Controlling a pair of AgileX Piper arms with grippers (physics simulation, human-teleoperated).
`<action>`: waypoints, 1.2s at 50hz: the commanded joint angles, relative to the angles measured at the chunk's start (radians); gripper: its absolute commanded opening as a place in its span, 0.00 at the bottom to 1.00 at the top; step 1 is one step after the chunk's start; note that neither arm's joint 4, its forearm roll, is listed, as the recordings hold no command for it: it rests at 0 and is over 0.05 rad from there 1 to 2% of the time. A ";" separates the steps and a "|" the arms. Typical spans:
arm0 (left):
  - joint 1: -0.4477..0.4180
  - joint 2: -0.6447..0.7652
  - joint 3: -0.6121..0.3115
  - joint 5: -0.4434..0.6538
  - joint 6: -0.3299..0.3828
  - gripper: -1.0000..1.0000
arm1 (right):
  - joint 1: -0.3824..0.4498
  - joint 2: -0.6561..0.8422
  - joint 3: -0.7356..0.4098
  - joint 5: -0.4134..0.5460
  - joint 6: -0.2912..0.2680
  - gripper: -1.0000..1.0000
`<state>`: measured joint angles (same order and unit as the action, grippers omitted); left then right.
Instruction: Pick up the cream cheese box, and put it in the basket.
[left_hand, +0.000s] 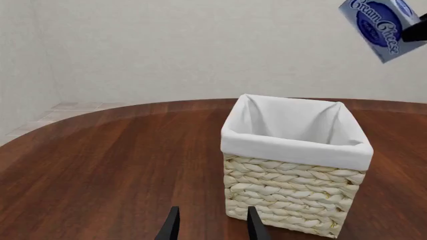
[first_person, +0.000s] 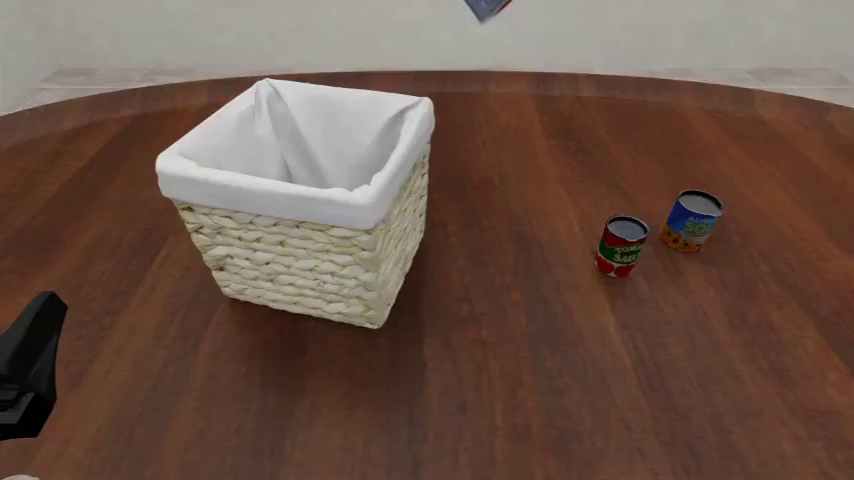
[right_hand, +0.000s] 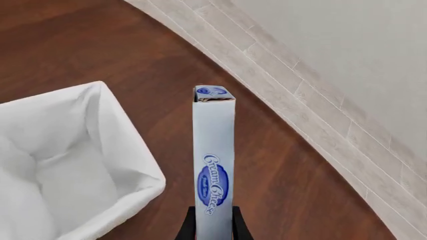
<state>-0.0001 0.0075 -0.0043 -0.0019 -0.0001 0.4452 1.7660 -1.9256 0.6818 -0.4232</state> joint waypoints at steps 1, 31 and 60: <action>0.000 0.000 0.000 0.000 0.000 1.00 | 0.034 -0.073 0.054 -0.050 0.032 0.00; 0.000 0.000 0.000 0.000 0.000 1.00 | 0.138 -0.065 -0.013 -0.088 0.090 0.00; 0.000 0.000 0.000 0.000 0.000 1.00 | 0.272 -0.028 -0.016 -0.165 0.234 0.00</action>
<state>-0.0001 0.0075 -0.0043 -0.0019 -0.0001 0.6593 1.7600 -1.9572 0.5632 -0.2631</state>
